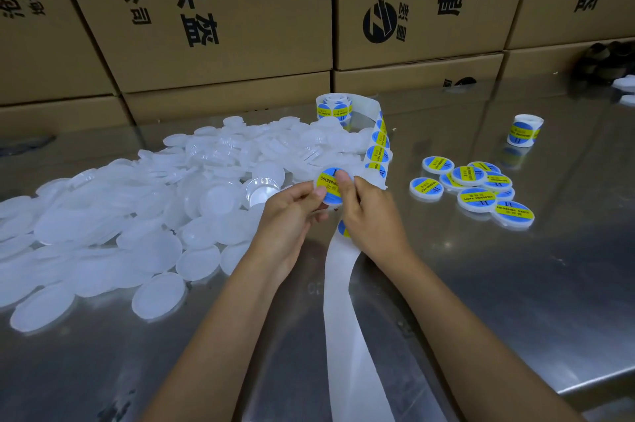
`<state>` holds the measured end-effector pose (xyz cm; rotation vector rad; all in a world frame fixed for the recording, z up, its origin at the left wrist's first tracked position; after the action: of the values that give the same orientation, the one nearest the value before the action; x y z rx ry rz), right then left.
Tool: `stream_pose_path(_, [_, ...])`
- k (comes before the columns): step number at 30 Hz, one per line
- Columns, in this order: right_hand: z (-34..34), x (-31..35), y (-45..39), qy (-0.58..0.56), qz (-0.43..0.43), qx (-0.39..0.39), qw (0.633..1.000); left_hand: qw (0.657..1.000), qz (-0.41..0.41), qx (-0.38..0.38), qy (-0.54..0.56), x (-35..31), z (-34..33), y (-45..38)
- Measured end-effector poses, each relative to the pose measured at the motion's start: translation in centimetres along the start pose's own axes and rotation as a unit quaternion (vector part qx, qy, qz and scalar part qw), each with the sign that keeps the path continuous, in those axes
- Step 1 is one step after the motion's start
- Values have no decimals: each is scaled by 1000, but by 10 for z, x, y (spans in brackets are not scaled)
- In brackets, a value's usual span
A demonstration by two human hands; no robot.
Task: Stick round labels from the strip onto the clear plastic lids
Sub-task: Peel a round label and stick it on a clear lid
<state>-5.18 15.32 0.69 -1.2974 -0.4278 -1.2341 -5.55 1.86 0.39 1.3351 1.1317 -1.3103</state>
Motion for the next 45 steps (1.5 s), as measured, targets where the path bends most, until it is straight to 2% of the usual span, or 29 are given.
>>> stream_pose_path(6, [2,-1,-1,-29,-26,-1,999,995,-43,0,-94,-5,-1,3])
stream_pose_path(10, [2,-2,0,-120,-64,1,991,993,-52,-22,-99,-7,2,3])
stream_pose_path(12, [0,0,0,-145,-77,27,986,994,-53,-45,-84,-6,4,3])
stream_pose_path(17, [-10,10,5,-114,-64,120,984,992,-31,-101,-74,0,12,-1])
stream_pose_path(20, [-12,12,7,-85,-72,140,984,988,-8,-135,-81,3,14,-2])
stream_pose_path(23, [-11,10,6,-71,-77,149,983,988,-3,-124,-96,5,14,-2])
stream_pose_path(27, [-8,6,4,-70,-84,125,986,989,-16,-89,-119,6,9,-3])
stream_pose_path(31, [-2,-3,-2,-81,-106,58,989,995,-27,-29,-94,6,-1,-2])
stream_pose_path(33, [5,-10,-5,-113,-138,1,984,997,-23,-15,-67,6,-5,-1])
stream_pose_path(35, [18,-23,-9,-206,-215,-67,952,998,-8,-34,-61,7,-3,-1])
stream_pose_path(38, [36,-41,-13,-370,-310,-136,866,991,-9,-88,-97,8,7,-3])
stream_pose_path(41, [50,-53,-13,-485,-341,-187,783,979,-40,-126,-152,6,14,-5])
stream_pose_path(45, [61,-58,-12,-562,-349,-218,718,960,-65,-152,-225,5,19,-6])
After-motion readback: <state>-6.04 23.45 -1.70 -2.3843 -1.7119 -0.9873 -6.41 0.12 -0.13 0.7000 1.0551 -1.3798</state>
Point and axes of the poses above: each hand's wrist, its own y-axis away from the middle knuckle, its own z-axis out of the back of the hand, x = y × z, the point moved 5 cm from there along -y, towards the middle knuckle, and after that the axes turned 13 degrees about -y, right-handed, at the moved point
